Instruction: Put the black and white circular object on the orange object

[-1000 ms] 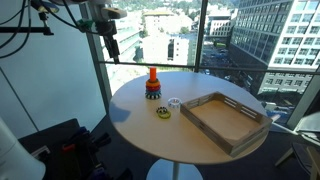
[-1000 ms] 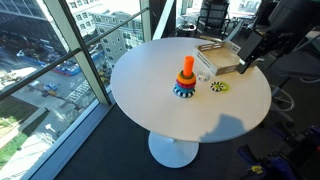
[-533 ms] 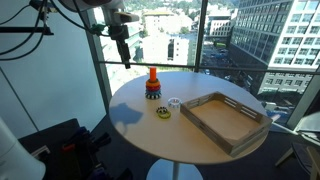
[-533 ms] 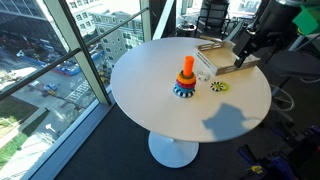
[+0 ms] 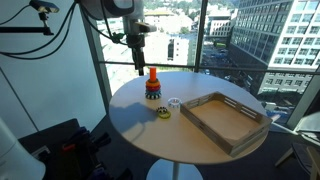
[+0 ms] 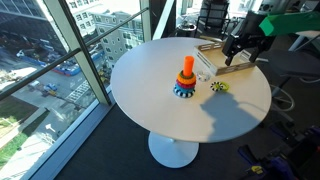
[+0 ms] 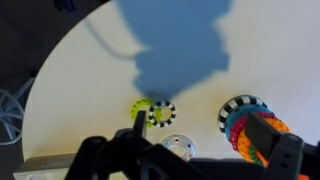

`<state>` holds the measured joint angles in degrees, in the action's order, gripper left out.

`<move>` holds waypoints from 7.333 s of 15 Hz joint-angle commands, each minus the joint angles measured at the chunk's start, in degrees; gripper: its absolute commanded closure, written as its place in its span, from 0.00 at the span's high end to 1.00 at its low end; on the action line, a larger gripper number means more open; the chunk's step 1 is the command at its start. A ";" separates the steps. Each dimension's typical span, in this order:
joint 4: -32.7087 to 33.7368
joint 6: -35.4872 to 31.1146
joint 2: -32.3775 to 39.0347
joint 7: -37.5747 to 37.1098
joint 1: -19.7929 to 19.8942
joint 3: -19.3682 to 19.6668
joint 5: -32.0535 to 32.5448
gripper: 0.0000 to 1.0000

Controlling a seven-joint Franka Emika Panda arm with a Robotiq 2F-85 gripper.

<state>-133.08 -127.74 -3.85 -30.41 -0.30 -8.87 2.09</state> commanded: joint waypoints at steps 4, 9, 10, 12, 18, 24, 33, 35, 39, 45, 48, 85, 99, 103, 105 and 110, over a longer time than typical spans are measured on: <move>6.80 -2.20 8.89 2.87 -1.25 3.79 6.30 1.00; 5.21 -2.54 8.55 1.82 -2.23 4.76 5.35 1.00; 5.21 -2.54 8.53 1.80 -2.31 4.76 5.35 1.00; 5.43 -1.75 8.54 0.98 -2.48 4.77 5.37 1.00; 6.08 -2.37 10.99 -7.53 -3.03 6.43 7.74 1.00; 6.04 -5.29 15.46 -9.09 -3.15 8.18 7.88 1.00; 7.24 -12.68 23.40 -5.49 -3.97 11.79 9.27 1.00; 7.66 -13.42 24.84 -4.83 -4.12 12.42 8.69 1.00; 8.98 -13.84 27.36 -4.51 -4.78 13.44 8.52 1.00; 11.78 -13.51 30.12 -4.78 -6.29 14.85 8.73 1.00; 12.59 -13.54 31.12 -4.73 -6.71 15.34 8.51 1.00; 12.46 -11.09 28.84 -8.09 -7.86 16.48 4.95 0.05; 12.75 -6.86 15.89 -12.01 -7.54 14.02 4.81 0.05; 13.49 -6.53 13.30 -11.97 -7.41 12.59 4.15 0.05; 14.17 -6.42 12.51 -11.95 -7.41 11.74 3.74 0.05; 16.88 -6.40 12.36 -10.56 -7.25 9.42 0.06 0.05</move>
<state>-118.45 -135.83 8.65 -41.62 -8.49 2.29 4.60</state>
